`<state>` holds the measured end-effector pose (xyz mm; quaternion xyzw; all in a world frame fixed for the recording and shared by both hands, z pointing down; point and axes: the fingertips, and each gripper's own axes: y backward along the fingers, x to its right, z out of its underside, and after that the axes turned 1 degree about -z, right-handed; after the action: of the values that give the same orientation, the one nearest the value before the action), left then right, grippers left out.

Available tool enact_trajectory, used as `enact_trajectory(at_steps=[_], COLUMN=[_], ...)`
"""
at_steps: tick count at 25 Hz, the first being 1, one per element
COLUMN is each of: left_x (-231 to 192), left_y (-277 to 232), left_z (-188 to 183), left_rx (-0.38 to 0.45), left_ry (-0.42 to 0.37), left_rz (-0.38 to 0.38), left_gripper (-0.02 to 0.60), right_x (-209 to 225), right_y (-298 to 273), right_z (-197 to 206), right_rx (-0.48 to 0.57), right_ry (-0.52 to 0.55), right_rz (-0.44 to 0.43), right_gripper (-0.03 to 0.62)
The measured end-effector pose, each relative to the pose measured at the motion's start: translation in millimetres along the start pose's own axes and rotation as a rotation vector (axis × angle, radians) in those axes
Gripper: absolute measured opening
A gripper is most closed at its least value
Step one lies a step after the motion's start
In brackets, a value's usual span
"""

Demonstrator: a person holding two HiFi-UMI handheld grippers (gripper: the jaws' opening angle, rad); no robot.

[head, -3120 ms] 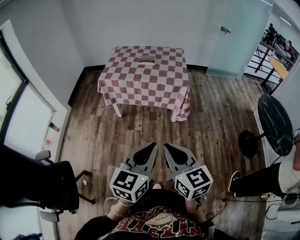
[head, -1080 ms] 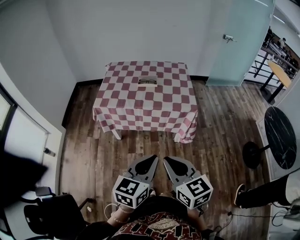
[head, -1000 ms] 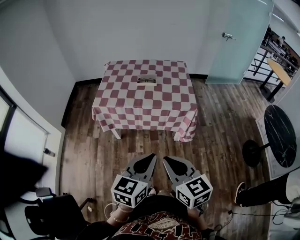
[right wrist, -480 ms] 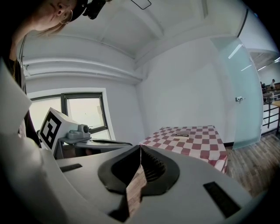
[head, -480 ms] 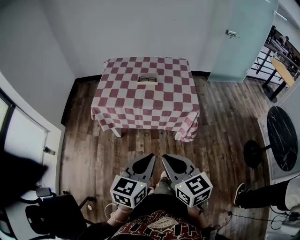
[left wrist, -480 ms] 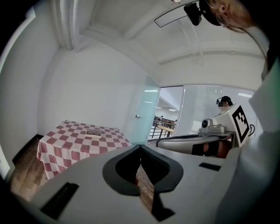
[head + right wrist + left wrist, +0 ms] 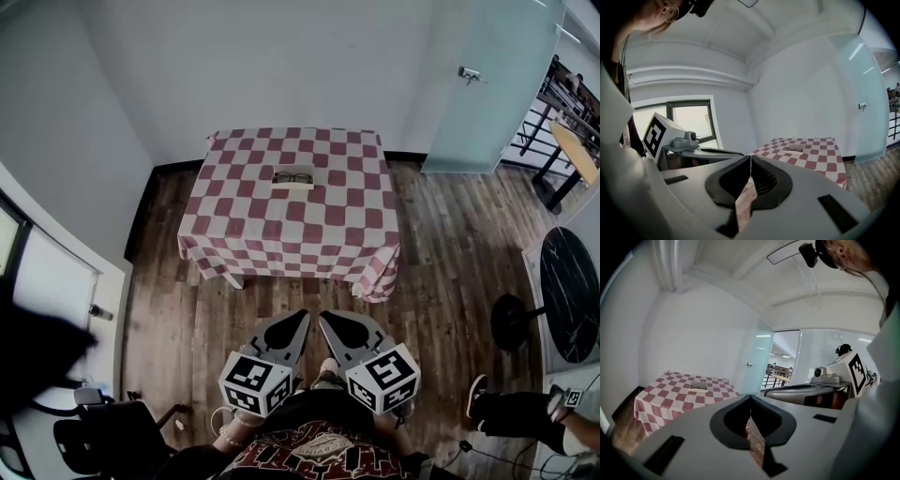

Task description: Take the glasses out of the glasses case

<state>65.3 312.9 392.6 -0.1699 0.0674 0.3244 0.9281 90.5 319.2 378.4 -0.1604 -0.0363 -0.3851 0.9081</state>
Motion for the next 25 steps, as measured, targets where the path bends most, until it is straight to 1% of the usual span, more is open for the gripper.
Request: enact_trajectory(at_steps=[7, 15, 20, 25], left_x=[-6.3, -6.7, -6.6, -14.0], left_y=[-36.2, -73.2, -82.2, -87.4], left_z=[-15.9, -22.8, -18.9, -18.1], left_rx=[0.003, 0.013, 0.011, 0.003], left_ry=[0.006, 0.009, 0.019, 0.031], left_rz=[-0.019, -0.043, -0.065, -0.076], left_gripper=[0.009, 0.009, 0.009, 0.009], right_x=[37.0, 70.9, 80.3, 86.8], right_y=[-11.2, -14.9, -16.4, -21.3], right_z=[-19.3, -23.3, -18.3, -18.3], right_rx=[-0.002, -0.01, -0.027, -0.03], right_ry=[0.032, 0.046, 0.051, 0.036], right_rz=[-0.031, -0.056, -0.084, -0.09], right_gripper=[0.02, 0.02, 0.02, 0.02])
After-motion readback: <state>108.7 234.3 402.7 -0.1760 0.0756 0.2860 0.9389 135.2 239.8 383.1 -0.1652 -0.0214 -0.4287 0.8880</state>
